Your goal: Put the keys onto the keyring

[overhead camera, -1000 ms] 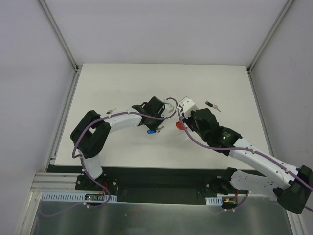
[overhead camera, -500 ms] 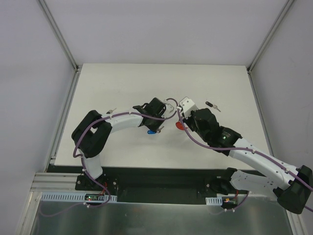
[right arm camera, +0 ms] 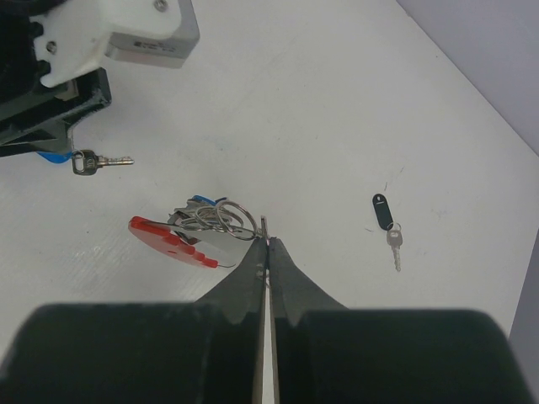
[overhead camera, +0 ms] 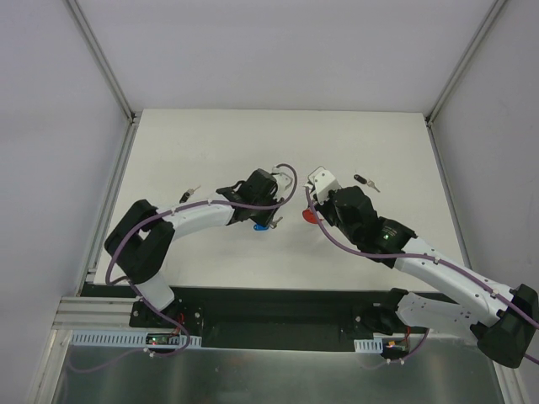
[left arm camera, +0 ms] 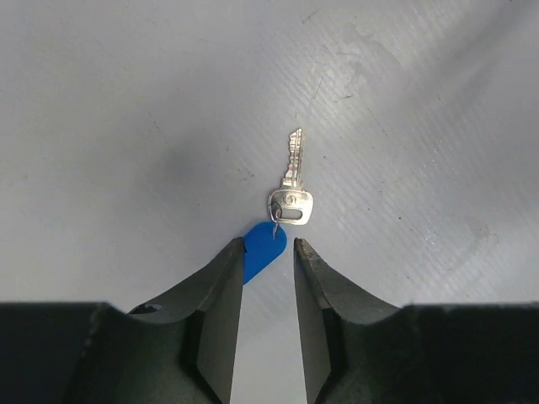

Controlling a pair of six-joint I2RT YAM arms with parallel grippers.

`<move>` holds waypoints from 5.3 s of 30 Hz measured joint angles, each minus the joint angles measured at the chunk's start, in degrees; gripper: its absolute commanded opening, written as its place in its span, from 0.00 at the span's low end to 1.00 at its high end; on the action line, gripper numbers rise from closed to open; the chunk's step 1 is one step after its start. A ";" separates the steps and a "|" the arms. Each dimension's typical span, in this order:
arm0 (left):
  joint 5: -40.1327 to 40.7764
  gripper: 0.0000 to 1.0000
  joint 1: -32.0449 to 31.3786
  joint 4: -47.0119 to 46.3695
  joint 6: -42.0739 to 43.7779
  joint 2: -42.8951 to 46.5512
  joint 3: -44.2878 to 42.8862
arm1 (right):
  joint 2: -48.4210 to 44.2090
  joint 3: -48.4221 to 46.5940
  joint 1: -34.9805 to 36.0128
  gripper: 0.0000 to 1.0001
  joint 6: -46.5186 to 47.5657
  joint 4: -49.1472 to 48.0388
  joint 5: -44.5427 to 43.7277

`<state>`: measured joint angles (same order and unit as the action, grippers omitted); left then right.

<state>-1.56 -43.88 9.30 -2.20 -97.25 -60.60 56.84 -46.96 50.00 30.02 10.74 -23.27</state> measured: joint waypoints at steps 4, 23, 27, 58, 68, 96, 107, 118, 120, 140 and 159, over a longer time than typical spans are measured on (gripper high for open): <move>0.31 0.33 0.11 -4.98 -2.32 4.76 5.35 | 0.00 0.00 0.00 0.01 0.00 0.00 0.13; -0.96 0.27 1.60 -21.49 -8.44 5.92 15.02 | 0.00 0.00 -0.04 0.01 0.00 0.02 0.17; -0.92 0.27 1.60 -21.38 -8.74 5.42 15.02 | 0.00 0.00 -0.04 0.02 0.00 0.02 0.17; -1.46 0.20 1.60 -20.57 -8.83 2.71 14.62 | 0.02 0.00 -0.04 0.01 0.02 0.02 0.17; -2.95 0.16 1.60 -20.44 -8.70 2.32 14.32 | 0.24 0.00 -0.04 0.01 0.02 0.02 0.17; -4.42 0.00 1.44 -19.34 -7.15 3.15 13.86 | 0.22 0.00 -0.04 0.01 0.04 0.04 0.94; -14.97 0.00 5.79 -16.17 4.96 21.79 15.76 | -0.96 -0.76 -0.11 0.01 0.46 2.47 7.34; -32.37 0.00 11.74 -5.27 18.64 31.39 5.09 | -0.79 -8.83 -0.15 0.01 1.53 9.62 19.39; -35.34 0.00 11.91 -3.87 21.31 32.06 3.28 | -0.11 -11.04 -0.15 0.01 2.19 10.95 22.03; -44.74 0.00 9.46 0.57 33.70 43.04 8.81 | 10.27 -20.65 6.43 0.01 11.47 14.43 31.04; -39.85 0.00 5.27 0.37 34.88 42.84 9.22 | 10.43 -20.65 13.18 0.01 16.85 14.36 23.61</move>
<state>-41.41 -38.61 9.67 32.69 -54.41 -51.37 67.26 -67.61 63.18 46.87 25.10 0.34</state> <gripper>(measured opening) 0.003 0.020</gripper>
